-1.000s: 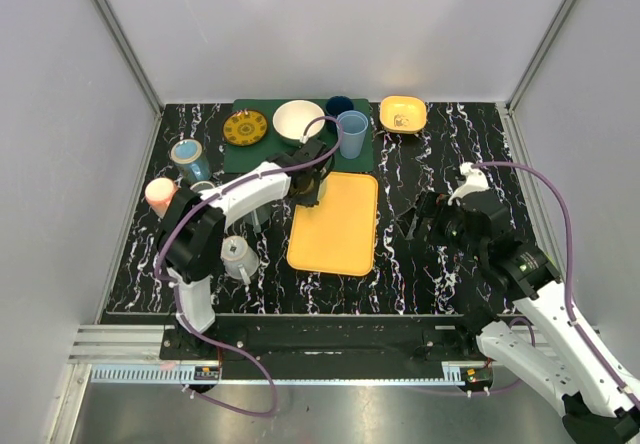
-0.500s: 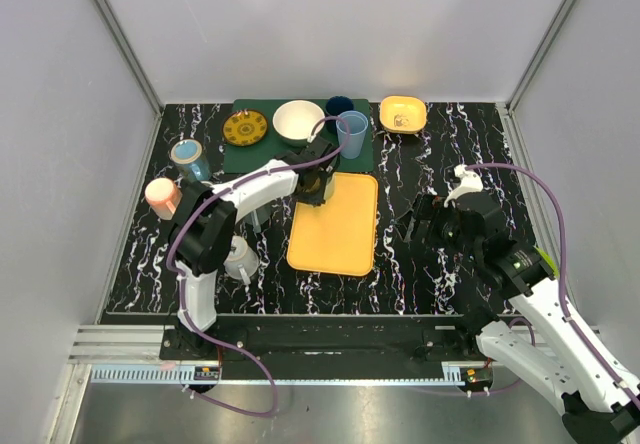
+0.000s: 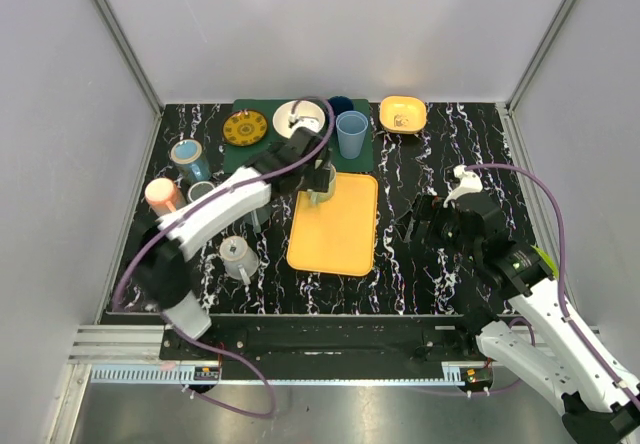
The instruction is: Turn the mug right side up
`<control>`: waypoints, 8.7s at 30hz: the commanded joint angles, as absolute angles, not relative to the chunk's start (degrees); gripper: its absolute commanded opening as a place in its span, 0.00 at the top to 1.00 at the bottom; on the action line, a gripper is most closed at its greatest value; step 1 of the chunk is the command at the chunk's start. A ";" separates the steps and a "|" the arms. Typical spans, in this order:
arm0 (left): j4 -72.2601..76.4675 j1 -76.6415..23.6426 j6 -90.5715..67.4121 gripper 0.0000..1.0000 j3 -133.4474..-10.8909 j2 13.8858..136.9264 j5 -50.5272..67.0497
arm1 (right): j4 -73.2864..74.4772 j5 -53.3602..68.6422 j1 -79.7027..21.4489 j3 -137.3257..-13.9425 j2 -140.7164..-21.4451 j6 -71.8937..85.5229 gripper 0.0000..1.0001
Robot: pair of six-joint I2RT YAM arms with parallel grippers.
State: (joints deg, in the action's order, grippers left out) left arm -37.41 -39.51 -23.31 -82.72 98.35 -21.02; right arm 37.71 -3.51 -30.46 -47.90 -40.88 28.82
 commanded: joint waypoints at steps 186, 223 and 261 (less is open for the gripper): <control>-37.44 -49.13 -47.37 0.14 -39.38 23.47 -35.07 | 31.20 -15.03 -34.98 -87.10 -106.87 15.64 1.00; -51.68 -49.13 -64.24 0.17 -38.59 43.60 -34.29 | 31.46 -7.21 -37.53 -67.42 -64.53 23.11 0.25; -40.52 -43.86 -64.34 0.96 -26.63 47.64 -31.38 | 29.53 -4.31 -37.62 -61.44 -59.94 22.50 0.25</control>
State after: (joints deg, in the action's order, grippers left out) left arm -42.09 -44.53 -64.93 -27.57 48.23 -31.94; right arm 31.48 -4.91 -37.12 -61.78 -60.97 21.56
